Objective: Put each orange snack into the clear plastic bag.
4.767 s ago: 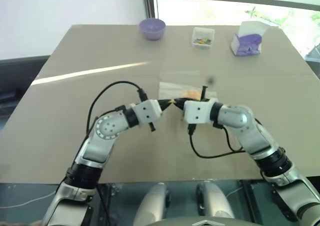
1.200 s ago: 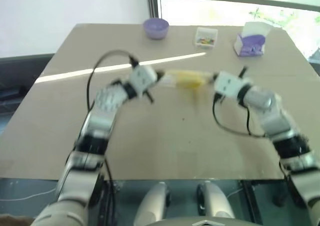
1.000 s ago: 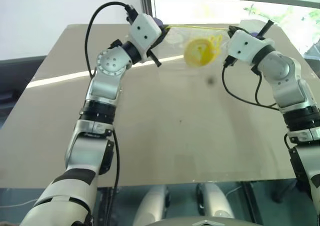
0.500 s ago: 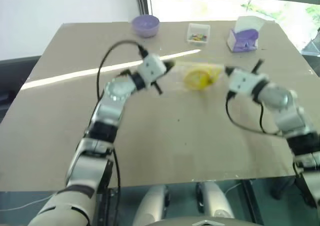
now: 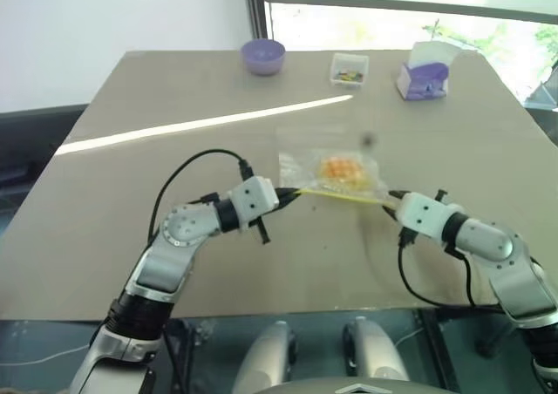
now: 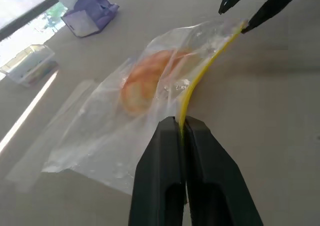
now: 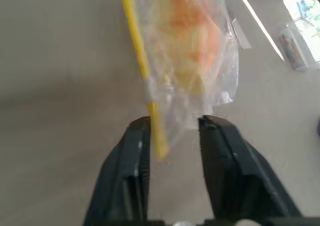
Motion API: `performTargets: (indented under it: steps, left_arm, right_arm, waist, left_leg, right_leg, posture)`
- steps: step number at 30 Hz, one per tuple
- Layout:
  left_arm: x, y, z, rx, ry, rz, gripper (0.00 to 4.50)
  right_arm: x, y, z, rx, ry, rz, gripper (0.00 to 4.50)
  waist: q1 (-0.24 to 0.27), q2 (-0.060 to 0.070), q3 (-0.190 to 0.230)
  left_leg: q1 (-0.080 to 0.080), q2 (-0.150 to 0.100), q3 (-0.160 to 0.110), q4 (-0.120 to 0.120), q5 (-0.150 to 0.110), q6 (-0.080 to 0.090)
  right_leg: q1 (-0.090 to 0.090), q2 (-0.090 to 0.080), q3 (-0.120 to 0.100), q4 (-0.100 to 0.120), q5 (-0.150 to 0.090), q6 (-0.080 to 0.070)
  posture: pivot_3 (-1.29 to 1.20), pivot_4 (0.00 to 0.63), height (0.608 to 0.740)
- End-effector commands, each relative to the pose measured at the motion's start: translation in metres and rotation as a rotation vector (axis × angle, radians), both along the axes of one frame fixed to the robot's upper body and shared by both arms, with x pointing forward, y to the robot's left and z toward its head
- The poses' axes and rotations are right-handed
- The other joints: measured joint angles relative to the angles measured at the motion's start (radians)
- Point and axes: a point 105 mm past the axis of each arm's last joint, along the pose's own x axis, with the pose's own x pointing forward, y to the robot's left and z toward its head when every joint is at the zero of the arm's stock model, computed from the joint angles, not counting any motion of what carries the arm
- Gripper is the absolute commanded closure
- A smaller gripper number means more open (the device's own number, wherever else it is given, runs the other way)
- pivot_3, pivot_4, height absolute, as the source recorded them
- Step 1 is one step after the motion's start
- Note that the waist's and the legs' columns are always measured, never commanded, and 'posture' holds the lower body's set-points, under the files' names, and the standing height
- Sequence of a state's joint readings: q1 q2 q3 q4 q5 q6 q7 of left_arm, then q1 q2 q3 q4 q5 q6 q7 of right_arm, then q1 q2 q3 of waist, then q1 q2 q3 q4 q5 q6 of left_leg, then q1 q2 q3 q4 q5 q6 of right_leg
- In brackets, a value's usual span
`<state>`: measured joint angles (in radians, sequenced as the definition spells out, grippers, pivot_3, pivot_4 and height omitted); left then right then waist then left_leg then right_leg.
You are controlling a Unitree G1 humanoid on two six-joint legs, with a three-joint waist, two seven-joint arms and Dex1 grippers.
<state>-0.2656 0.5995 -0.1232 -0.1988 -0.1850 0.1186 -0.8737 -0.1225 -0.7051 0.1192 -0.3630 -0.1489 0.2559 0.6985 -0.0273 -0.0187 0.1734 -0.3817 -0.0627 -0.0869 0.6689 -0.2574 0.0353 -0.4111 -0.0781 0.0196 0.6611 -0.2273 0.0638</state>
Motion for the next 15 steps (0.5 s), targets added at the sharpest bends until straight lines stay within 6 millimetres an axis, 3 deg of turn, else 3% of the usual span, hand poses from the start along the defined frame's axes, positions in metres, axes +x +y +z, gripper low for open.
performTargets:
  steps: [1,3,6,7,15]
  left_arm:
    - [-0.011,0.009,0.017,-0.06,0.049,0.005,2.62]
    - [-0.016,0.02,0.017,-0.074,0.107,0.032,1.81]
    - [-0.029,0.039,0.018,-0.107,0.241,0.068,0.23]
    - [-0.032,0.046,0.018,-0.113,0.271,0.078,0.07]
    - [-0.05,0.095,0.03,-0.127,0.34,0.22,0.07]
  right_arm:
    - [-0.01,-0.008,0.02,0.047,0.005,0.001,0.88]
    - [-0.019,-0.018,0.022,0.084,0.051,-0.016,0.04]
    - [-0.035,-0.036,0.023,0.137,0.125,-0.039,0.0]
    - [-0.039,-0.041,0.024,0.163,0.149,-0.047,0.0]
    - [-0.072,-0.08,0.05,0.31,0.21,-0.112,0.0]
  waist:
    - [0.001,0.0,0.0]
    - [0.004,0.0,0.0]
    - [0.011,0.0,0.0]
    - [0.014,0.0,0.0]
    - [0.02,0.0,0.0]
  left_leg:
    - [0.0,0.0,0.0,0.0,0.0,0.0]
    - [-0.001,0.0,0.0,0.0,0.0,0.0]
    - [-0.001,0.001,0.0,-0.001,-0.001,0.001]
    - [-0.001,0.001,0.0,-0.001,-0.001,0.001]
    - [-0.001,0.002,0.0,-0.001,-0.002,0.002]
  right_leg:
    - [0.0,0.0,0.0,0.0,0.0,0.0]
    - [0.0,0.0,0.0,0.0,0.0,0.0]
    - [0.0,0.0,0.0,-0.002,0.0,0.0]
    - [0.0,0.0,0.0,-0.002,0.0,0.0]
    - [0.001,-0.001,-0.001,-0.006,0.0,0.0]
  posture:
    - [0.0,0.15,0.74]
    - [0.0,0.15,0.74]
    - [0.0,0.15,0.74]
    - [0.0,0.15,0.74]
    - [0.0,0.15,0.74]
